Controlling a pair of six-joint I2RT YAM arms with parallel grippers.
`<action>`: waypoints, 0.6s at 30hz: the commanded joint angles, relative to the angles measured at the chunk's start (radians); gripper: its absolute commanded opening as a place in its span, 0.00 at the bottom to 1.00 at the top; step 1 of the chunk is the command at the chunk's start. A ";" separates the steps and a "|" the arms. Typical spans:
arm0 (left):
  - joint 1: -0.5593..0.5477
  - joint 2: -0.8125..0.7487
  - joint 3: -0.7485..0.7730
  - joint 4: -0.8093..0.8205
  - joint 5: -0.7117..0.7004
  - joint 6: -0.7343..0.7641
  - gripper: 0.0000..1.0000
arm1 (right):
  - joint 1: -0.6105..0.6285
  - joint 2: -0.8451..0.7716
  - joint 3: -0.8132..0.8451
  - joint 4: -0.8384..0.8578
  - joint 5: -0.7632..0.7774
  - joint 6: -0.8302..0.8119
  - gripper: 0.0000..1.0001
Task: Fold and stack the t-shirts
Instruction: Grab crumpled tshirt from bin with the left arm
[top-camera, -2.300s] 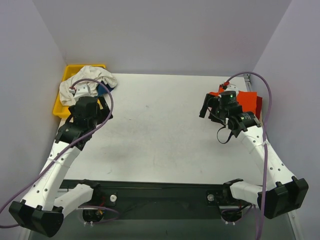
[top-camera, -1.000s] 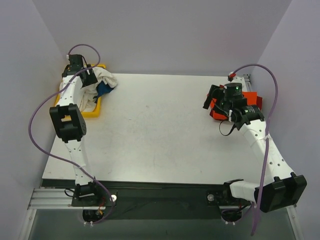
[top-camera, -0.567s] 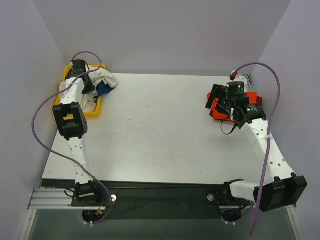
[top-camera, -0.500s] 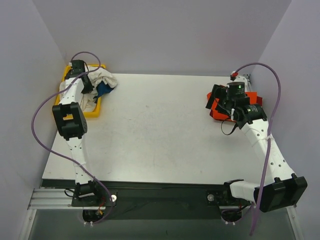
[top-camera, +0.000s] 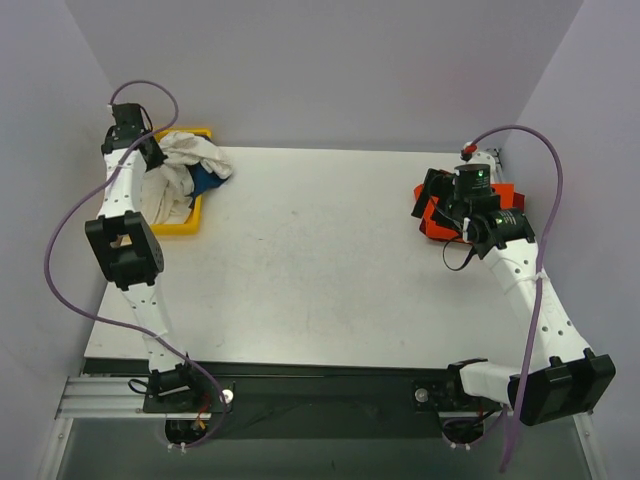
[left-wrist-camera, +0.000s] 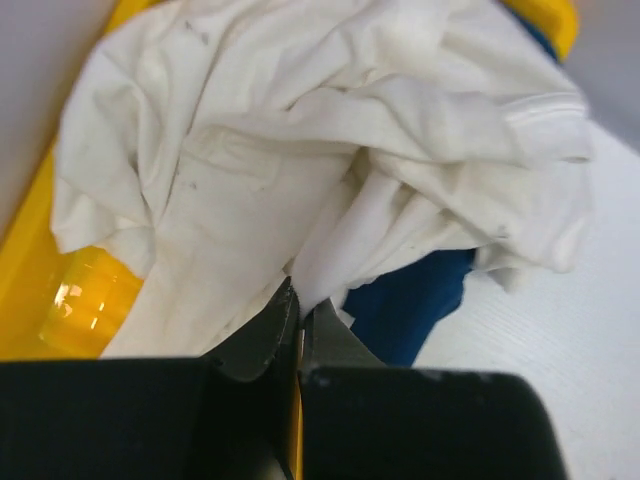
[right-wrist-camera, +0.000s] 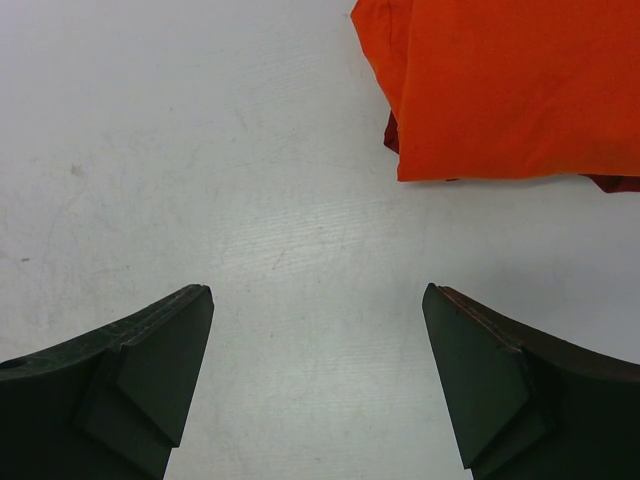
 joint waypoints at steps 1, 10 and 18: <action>0.021 -0.194 0.043 0.074 0.019 0.023 0.00 | -0.006 0.001 0.031 -0.011 -0.002 0.007 0.90; 0.030 -0.348 0.106 0.121 0.087 0.061 0.00 | -0.007 0.004 0.034 -0.005 -0.027 -0.005 0.90; 0.029 -0.493 0.111 0.216 0.222 0.097 0.00 | -0.007 0.001 0.029 0.003 -0.043 -0.013 0.90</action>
